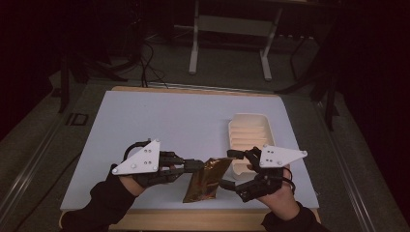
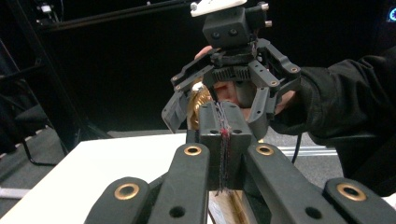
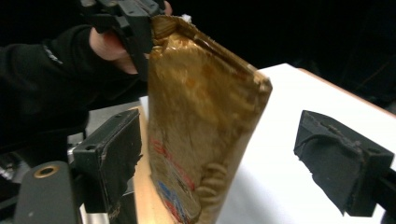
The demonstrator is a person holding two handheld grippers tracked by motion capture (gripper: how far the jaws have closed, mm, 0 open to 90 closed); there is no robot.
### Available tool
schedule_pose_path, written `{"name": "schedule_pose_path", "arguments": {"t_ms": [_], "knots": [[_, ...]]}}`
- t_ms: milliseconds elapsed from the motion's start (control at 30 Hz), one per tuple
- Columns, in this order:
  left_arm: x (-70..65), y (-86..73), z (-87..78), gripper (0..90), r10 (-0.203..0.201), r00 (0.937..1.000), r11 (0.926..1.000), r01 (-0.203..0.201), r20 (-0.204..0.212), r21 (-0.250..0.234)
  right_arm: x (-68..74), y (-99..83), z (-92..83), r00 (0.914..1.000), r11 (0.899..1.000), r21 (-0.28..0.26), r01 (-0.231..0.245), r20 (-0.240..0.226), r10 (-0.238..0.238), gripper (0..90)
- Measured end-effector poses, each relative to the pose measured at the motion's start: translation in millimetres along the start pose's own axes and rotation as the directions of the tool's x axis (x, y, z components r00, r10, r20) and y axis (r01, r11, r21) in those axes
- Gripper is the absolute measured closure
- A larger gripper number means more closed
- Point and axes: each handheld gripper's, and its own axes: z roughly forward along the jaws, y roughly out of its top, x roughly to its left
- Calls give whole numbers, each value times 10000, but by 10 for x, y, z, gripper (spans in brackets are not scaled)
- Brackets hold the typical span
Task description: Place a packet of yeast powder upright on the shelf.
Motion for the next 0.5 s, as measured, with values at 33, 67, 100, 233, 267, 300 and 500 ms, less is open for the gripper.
{"name": "schedule_pose_path", "arguments": {"t_ms": [33,67,100,233,267,300,500], "knots": [[-5,-7,7,897,3,10000,10000,-3,-1,-22,3,1,4,10000,10000,-34,11,-86,-11,185],[-5,-13,16,897,-38,10000,10000,38,-8,-32,6,4,6,9997,10000,-23,-20,-234,19,220],[-4,-16,28,897,-71,10000,10000,71,-11,62,10,8,8,9995,10000,-26,-29,-324,28,233],[1,-44,62,897,-178,9997,9997,182,-168,190,29,30,1,9983,9999,-3,124,-566,-124,354],[2,-49,65,897,-199,9996,9996,202,-182,204,25,35,-2,9983,9999,71,135,-569,-131,397],[4,-52,62,897,-187,9995,9996,192,-235,213,15,37,-11,9984,9998,112,139,-548,-132,455],[4,-62,76,897,-281,9992,9990,290,-267,347,-38,48,-6,9971,9961,818,331,-709,-273,632]]}}
